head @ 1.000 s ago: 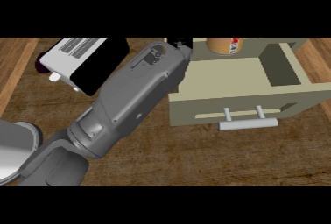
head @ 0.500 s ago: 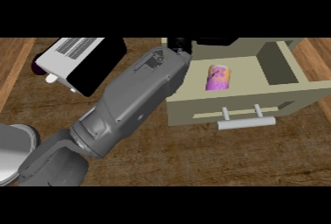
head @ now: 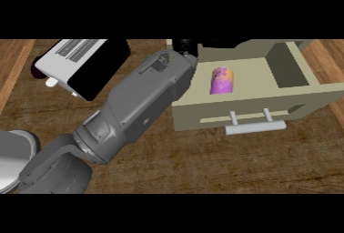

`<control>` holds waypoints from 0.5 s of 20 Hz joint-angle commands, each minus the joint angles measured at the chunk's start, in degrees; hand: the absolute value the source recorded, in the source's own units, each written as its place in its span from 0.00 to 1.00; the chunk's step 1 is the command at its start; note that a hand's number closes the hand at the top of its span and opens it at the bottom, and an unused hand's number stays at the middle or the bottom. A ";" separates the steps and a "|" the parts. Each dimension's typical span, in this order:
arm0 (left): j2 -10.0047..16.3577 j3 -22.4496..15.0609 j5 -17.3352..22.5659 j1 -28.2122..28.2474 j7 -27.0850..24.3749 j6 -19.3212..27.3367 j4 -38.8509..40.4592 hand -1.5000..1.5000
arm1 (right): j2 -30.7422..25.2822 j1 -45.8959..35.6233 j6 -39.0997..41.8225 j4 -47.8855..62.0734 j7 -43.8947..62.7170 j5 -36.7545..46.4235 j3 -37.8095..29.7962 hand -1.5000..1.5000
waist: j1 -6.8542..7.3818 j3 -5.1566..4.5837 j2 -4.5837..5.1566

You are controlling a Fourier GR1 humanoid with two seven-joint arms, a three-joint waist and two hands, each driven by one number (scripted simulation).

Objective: Pick up the can, place it into the drawer and close the drawer

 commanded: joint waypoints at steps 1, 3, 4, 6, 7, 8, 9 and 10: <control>0.00 -1.30 1.70 -0.28 -1.58 0.54 0.34 0.00 | 1.21 -0.64 -0.48 -1.59 -0.05 1.10 1.32 0.00 | -0.34 0.00 0.08; -0.01 -0.41 3.39 1.59 -3.36 0.41 -1.17 0.00 | -0.85 -2.00 1.17 -1.68 -3.65 4.57 -0.44 0.00 | 0.01 -0.01 0.05; 0.00 0.45 3.11 0.99 -3.97 -0.52 -0.14 0.00 | -2.60 -1.70 3.00 -2.59 -6.49 5.69 -2.66 0.00 | -0.01 -0.01 0.00; -0.01 -0.29 3.86 -0.31 -3.11 0.49 -1.67 0.00 | -4.83 -2.86 3.83 -4.61 -7.68 10.69 -2.75 0.00 | 0.11 -0.01 -0.03; -0.01 0.71 3.30 0.49 -5.05 -2.37 -0.47 0.00 | -3.73 -1.71 4.02 -8.42 -7.82 11.59 -2.09 0.00 | 1.01 -0.09 -0.19; -0.01 0.51 4.61 -0.29 -5.38 0.17 -1.94 0.00 | -4.54 -4.13 5.27 -4.36 -9.90 13.19 -0.76 0.00 | 0.82 0.00 0.03; -0.01 -1.11 4.96 0.84 -6.11 1.15 -2.70 0.00 | -5.16 -5.49 4.56 -5.04 -8.55 12.99 0.49 0.00 | 0.59 -0.02 0.05; 0.00 -0.89 4.84 1.07 -6.31 0.52 -2.04 0.00 | -4.14 -5.25 4.46 -7.88 -8.61 14.83 1.83 0.00 | 1.27 -0.05 -0.11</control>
